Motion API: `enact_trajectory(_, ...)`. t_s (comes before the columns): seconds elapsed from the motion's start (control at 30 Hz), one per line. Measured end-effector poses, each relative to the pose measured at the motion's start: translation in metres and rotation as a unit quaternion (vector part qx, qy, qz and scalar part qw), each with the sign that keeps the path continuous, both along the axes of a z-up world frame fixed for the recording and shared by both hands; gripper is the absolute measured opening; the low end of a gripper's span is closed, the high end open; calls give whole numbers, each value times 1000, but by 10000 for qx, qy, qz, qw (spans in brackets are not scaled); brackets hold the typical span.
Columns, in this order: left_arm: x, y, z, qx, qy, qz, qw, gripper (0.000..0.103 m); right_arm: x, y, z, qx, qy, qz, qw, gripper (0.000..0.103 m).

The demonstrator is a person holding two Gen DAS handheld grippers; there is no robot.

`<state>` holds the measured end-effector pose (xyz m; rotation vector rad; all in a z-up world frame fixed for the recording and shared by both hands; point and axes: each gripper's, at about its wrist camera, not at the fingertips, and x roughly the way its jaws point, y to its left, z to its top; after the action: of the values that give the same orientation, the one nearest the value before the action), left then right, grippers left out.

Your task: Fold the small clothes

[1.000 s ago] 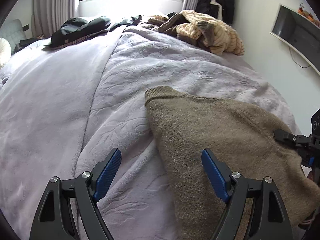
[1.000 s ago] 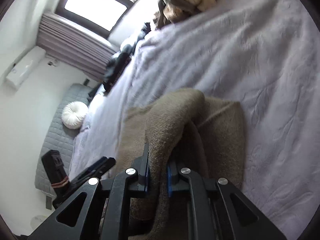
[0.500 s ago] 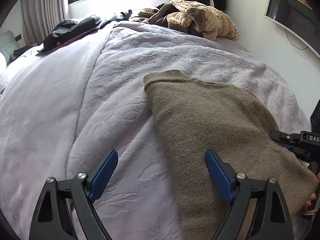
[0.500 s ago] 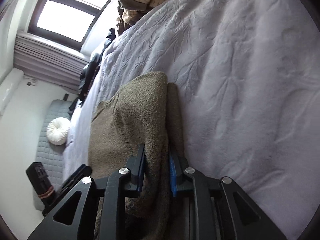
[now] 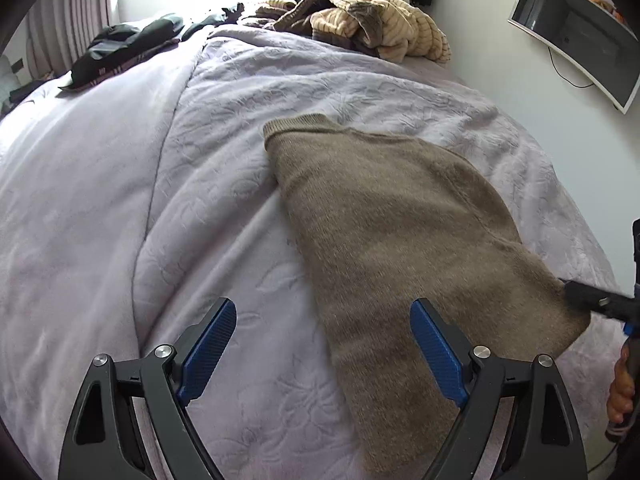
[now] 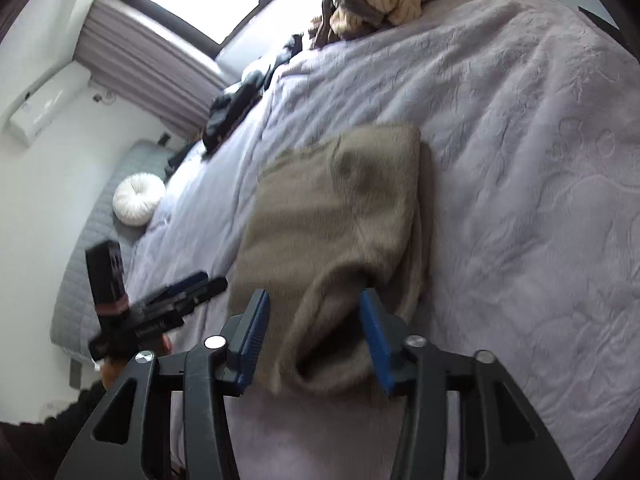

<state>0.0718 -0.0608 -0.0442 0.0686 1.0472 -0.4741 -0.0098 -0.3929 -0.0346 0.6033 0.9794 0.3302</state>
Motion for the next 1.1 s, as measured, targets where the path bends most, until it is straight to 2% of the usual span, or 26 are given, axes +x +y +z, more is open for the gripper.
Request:
enact_trajectory(0.13, -14, -6, -14, 441, -113, -131, 9989, 90, -9, -1, -10, -93, 65, -169, 9998, 7)
enact_trajectory(0.2, -20, -3, -21, 516, -135, -192, 9984, 90, -15, -10, -25, -213, 233, -301, 9990, 7)
enact_trajectory(0.27, -25, 0, -31, 584, -95, -281, 9979, 90, -21, -20, -50, -1, 517, -422, 9978, 7)
enact_trajectory(0.33, -31, 4, -38, 652, -110, -352, 9972, 90, -28, -25, -56, 289, 496, -506, 9971, 7)
enact_trajectory(0.43, -35, 7, -39, 730, -200, -312, 9966, 96, -32, -23, -49, 121, 432, -516, 9977, 7)
enact_trajectory(0.57, -35, 13, -39, 644, -122, -220, 9976, 96, -36, -14, -34, -215, 358, -525, 9977, 10)
enact_trajectory(0.7, -35, 15, -42, 646, -131, -212, 9976, 96, -40, -10, -24, -235, 254, -564, 9978, 10)
enact_trajectory(0.83, -34, 16, -42, 585, -13, -97, 9982, 96, -50, -7, -10, -233, -121, -604, 9978, 10)
enact_trajectory(0.93, -35, 16, -41, 620, -20, -73, 9980, 96, -51, 8, 2, -299, -387, -338, 9982, 10)
enact_trajectory(1.03, -37, 16, -40, 636, -19, -33, 9980, 96, -43, 21, -2, -569, -222, -188, 9980, 10)
enact_trajectory(1.1, -37, 16, -41, 615, 18, 23, 9981, 96, -34, 23, -19, -635, 114, -259, 9976, 10)
